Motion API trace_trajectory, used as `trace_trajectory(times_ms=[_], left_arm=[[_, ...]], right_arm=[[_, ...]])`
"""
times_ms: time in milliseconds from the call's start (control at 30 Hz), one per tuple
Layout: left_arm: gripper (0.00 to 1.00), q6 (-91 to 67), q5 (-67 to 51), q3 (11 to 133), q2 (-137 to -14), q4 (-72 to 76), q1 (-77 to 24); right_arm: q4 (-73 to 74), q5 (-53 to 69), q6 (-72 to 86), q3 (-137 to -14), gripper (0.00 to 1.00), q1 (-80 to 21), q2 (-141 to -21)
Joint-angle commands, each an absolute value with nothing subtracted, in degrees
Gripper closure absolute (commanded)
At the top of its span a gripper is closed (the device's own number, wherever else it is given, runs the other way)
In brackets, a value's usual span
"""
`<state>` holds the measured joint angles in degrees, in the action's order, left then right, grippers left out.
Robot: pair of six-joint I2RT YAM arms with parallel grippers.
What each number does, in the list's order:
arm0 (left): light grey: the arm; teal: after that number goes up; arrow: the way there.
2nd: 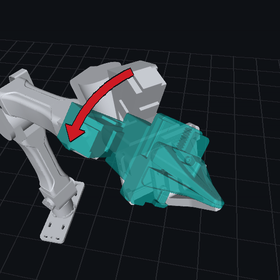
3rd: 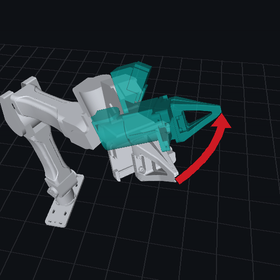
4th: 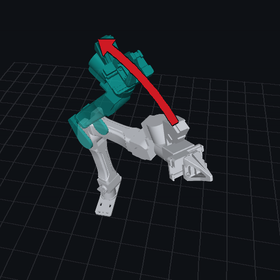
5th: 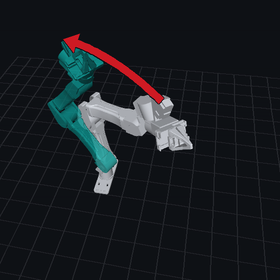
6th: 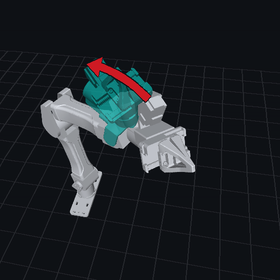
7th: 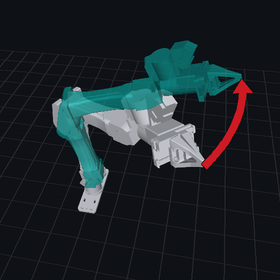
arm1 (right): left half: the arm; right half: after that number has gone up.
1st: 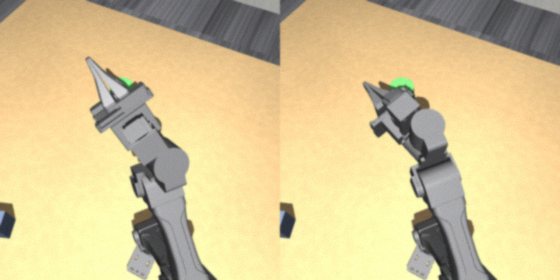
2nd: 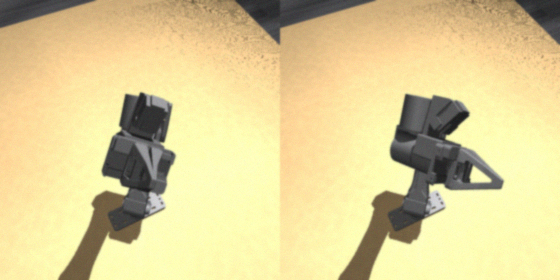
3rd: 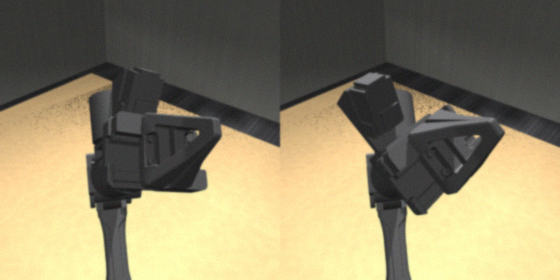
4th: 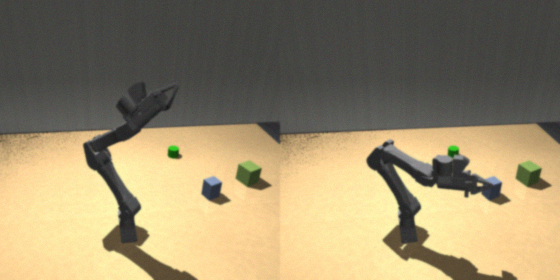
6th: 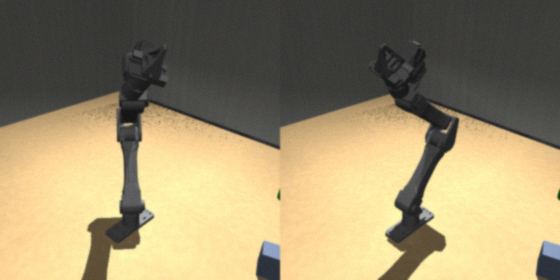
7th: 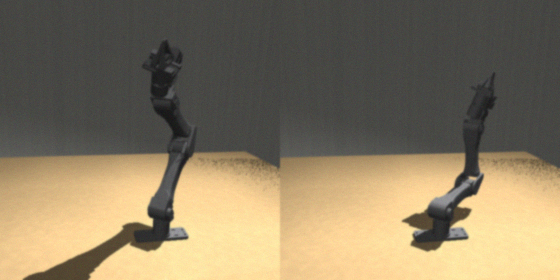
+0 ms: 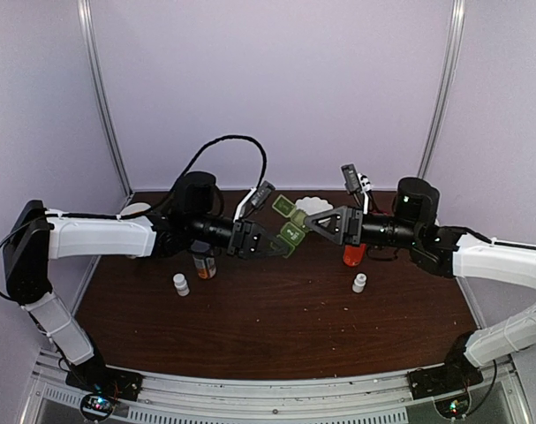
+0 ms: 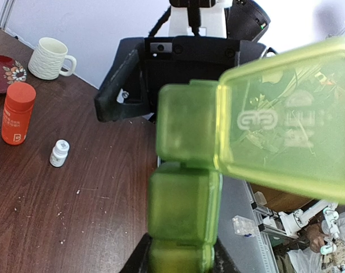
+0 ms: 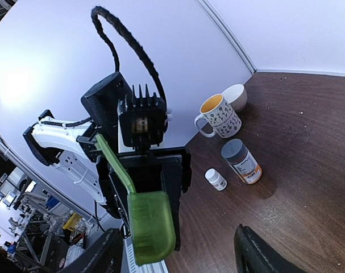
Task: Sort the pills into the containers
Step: Open the lid of the pill container.
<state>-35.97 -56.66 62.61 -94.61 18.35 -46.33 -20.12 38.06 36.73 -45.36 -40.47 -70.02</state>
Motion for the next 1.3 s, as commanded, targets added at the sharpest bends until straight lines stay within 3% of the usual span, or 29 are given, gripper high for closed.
trace_trajectory(times_ms=[0,100,333,533,667,833,967,1267], left_arm=[[0.74,-37.20,-58.84,64.18,-95.47,22.07,-45.96],[0.74,-37.86,-58.97,63.82,-95.50,23.04,-45.96],[0.73,-38.05,-58.83,63.81,-96.05,23.13,-46.04],[0.69,-37.64,-58.15,63.37,-96.41,22.95,-46.05],[0.60,-35.88,-57.16,63.36,-96.26,21.14,-46.08],[0.33,-26.93,-46.58,64.19,-93.76,8.81,-46.14],[0.23,-22.98,-37.85,62.55,-89.86,5.20,-46.37],[0.06,-13.25,-11.22,55.45,-79.93,8.61,-54.46]], right_arm=[[-24.69,39.56,39.38,-45.33,0.32,-40.41,-71.33],[-26.93,40.95,41.26,-45.90,0.39,-40.67,-72.73],[-29.26,42.42,43.24,-47.43,0.42,-41.96,-75.67],[-32.61,41.18,46.05,-46.51,0.60,-42.01,-76.71],[-33.13,39.90,47.29,-46.17,0.73,-41.99,-77.12],[-31.24,37.51,47.27,-45.83,0.79,-42.02,-76.60],[-25.71,34.55,46.09,-46.64,0.84,-42.01,-76.38],[-14.56,24.00,46.61,-48.85,0.85,-42.03,-75.60]])
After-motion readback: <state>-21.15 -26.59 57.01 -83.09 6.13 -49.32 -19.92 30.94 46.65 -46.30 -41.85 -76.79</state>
